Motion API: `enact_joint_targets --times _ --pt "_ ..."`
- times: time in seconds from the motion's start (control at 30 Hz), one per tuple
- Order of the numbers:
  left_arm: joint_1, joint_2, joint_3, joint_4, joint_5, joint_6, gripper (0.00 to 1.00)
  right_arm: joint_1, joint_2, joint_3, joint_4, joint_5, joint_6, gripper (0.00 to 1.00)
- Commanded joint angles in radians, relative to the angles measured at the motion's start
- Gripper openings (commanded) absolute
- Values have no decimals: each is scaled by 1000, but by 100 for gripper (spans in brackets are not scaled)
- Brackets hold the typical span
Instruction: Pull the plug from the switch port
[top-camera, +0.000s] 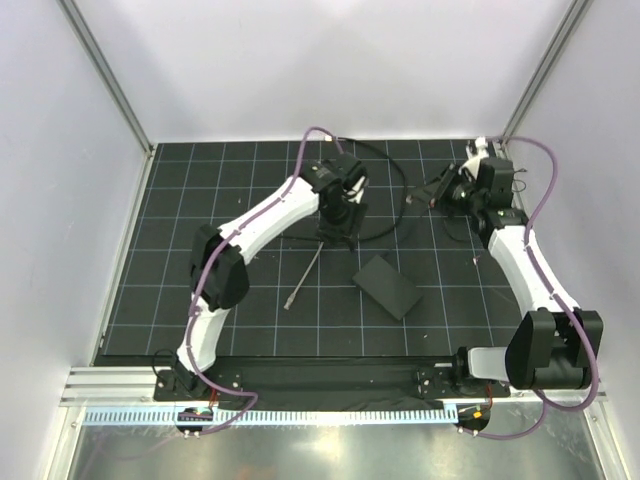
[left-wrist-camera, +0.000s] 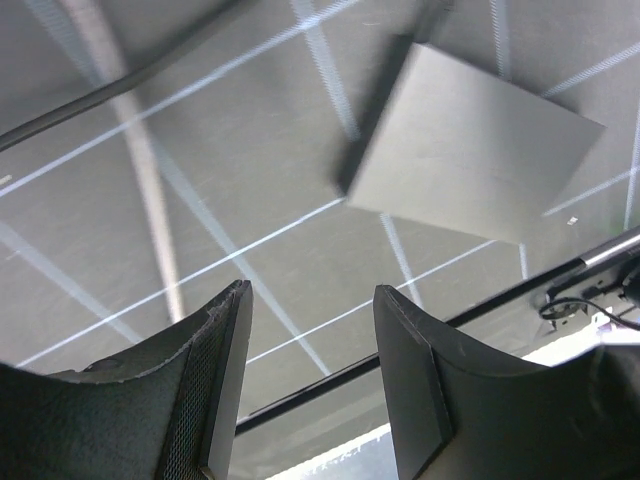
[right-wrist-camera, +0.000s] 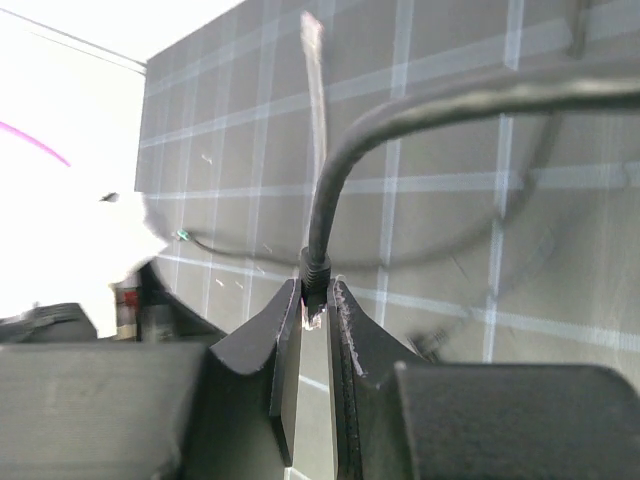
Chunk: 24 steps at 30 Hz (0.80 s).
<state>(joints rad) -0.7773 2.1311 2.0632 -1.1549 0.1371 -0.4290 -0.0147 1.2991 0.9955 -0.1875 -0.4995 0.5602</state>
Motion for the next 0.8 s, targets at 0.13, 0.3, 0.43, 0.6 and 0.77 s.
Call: enact_joint_targets --times 0.13,0.3,0.43,0.6,0.77 --pt "148 -174 -146 0 -76 15 57 232 58 507 -197 153 -189 1" --pt "214 -301 -257 9 -179 -13 57 373 209 647 -86 15 -163 1" --pt "256 -416 -339 32 -295 -46 57 467 316 658 69 -68 -24 1" --pt "308 -529 -422 30 -398 -68 59 545 402 481 506 -48 177 1" --pt "331 -625 -509 60 -375 -74 60 591 548 319 755 -10 337 1"
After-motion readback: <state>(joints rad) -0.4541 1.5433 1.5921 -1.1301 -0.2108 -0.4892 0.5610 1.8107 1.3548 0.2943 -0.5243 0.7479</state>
